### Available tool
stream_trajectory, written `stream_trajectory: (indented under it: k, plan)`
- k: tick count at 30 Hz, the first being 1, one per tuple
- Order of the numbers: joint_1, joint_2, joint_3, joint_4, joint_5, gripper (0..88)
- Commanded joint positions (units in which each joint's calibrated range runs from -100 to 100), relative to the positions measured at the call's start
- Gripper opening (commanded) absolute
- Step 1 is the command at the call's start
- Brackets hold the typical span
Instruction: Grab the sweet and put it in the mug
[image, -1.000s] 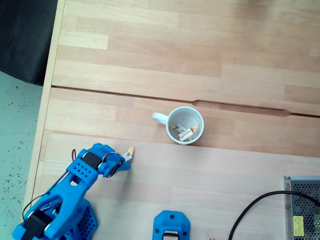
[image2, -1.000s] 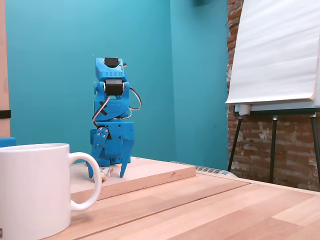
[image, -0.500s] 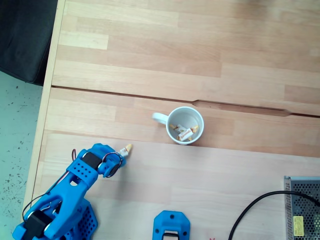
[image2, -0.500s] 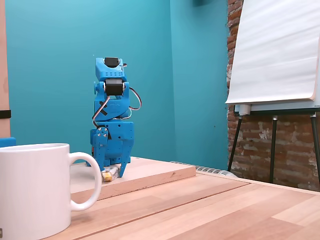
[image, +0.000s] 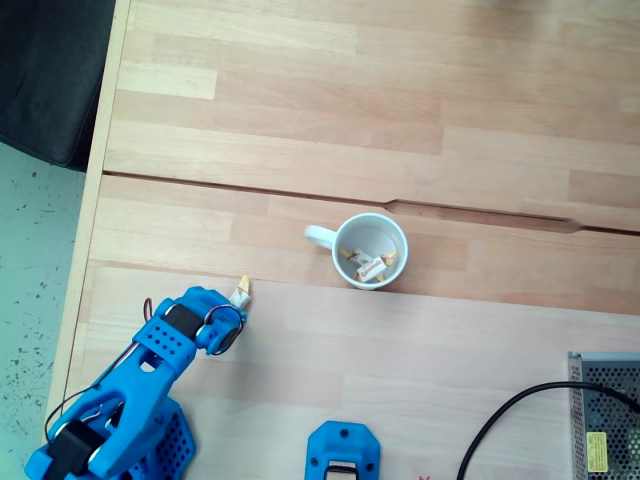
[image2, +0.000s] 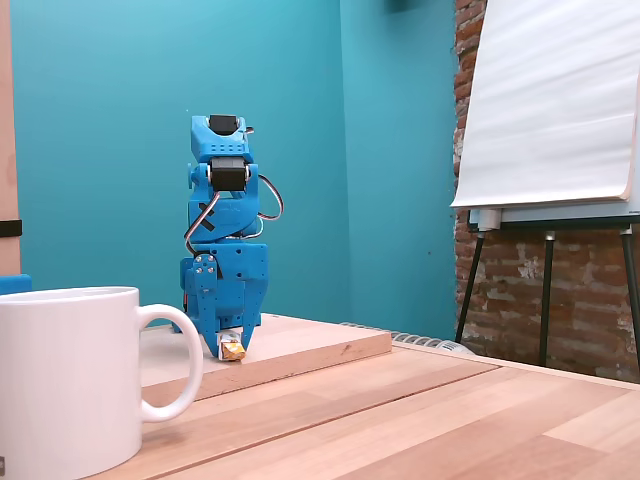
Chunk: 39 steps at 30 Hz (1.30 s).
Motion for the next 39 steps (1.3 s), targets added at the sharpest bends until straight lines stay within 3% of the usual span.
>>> stream_trajectory:
  k: [1, 14, 27, 39]
  plan:
    - [0.4, -1.33, -0.31, -0.55, 0.29, 0.0]
    - [4.11, -6.76, -5.67, 1.87, 0.34, 0.0]
    - [11.3, -11.83, -28.06, 17.12, 4.69, 0.0]
    - [18.05, -10.37, -40.54, 17.84, 6.15, 0.0]
